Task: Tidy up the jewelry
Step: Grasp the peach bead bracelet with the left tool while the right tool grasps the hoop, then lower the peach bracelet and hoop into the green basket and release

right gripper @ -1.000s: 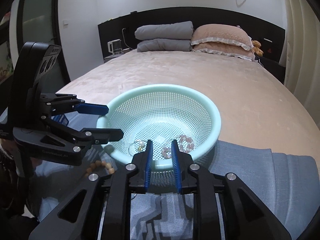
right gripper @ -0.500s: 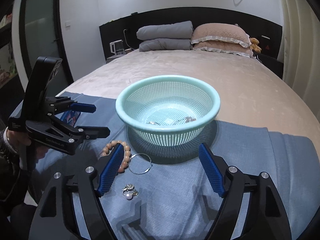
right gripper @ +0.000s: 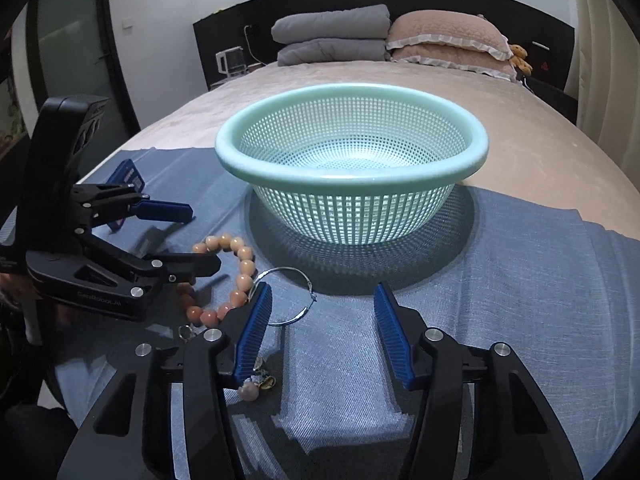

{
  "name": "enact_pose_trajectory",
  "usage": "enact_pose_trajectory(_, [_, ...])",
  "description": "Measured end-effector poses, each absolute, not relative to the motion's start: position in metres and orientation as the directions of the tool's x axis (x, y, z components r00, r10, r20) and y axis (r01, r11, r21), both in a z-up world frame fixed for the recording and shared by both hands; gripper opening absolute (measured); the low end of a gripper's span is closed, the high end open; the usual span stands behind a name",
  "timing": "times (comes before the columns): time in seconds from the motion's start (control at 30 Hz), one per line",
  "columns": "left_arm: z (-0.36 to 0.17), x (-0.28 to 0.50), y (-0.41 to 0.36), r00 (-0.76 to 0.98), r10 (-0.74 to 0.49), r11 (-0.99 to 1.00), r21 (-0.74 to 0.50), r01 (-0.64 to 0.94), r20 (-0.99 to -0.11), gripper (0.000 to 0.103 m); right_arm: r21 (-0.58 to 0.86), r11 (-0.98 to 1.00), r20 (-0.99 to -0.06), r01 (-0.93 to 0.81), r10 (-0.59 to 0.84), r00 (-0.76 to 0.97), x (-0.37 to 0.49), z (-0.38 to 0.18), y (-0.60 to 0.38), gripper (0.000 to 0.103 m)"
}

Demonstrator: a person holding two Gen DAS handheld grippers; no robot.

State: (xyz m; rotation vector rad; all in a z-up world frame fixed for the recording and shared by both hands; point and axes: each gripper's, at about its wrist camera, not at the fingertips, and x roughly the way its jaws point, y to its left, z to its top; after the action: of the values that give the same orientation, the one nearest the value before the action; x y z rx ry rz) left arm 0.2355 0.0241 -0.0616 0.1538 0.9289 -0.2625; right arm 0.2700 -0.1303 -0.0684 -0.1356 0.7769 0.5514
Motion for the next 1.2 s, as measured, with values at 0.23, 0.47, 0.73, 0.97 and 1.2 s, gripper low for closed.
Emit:
enact_pose_trajectory(0.23, [-0.068, 0.23, 0.02, 0.582, -0.146, 0.946, 0.06, 0.319, -0.8, 0.051, -0.006, 0.888, -0.756, -0.459, 0.297, 0.584, 0.278, -0.084, -0.107, 0.031])
enact_pose_trajectory(0.47, [-0.069, 0.213, 0.021, 0.565, -0.163, 0.941, 0.046, 0.336, -0.809, 0.012, 0.0, 0.9, -0.772, -0.437, 0.278, 0.572, 0.267, -0.086, -0.107, 0.004])
enact_pose_trajectory(0.73, [-0.06, 0.198, 0.051, 0.474, -0.33, 0.932, -0.2, 0.304, -0.816, 0.012, 0.035, 0.924, -0.803, -0.381, 0.253, 0.54, 0.256, -0.076, -0.133, 0.004])
enact_pose_trajectory(0.97, [-0.038, 0.177, 0.057, 0.498, -0.321, 0.934, -0.182, 0.308, -0.806, 0.012, 0.064, 0.942, -0.804, -0.329, 0.244, 0.543, 0.237, -0.057, -0.163, 0.004])
enact_pose_trajectory(1.2, [0.008, 0.169, 0.047, 0.558, -0.283, 0.94, -0.11, 0.324, -0.78, 0.012, 0.063, 0.942, -0.762, -0.328, 0.258, 0.595, 0.222, -0.018, -0.177, 0.004])
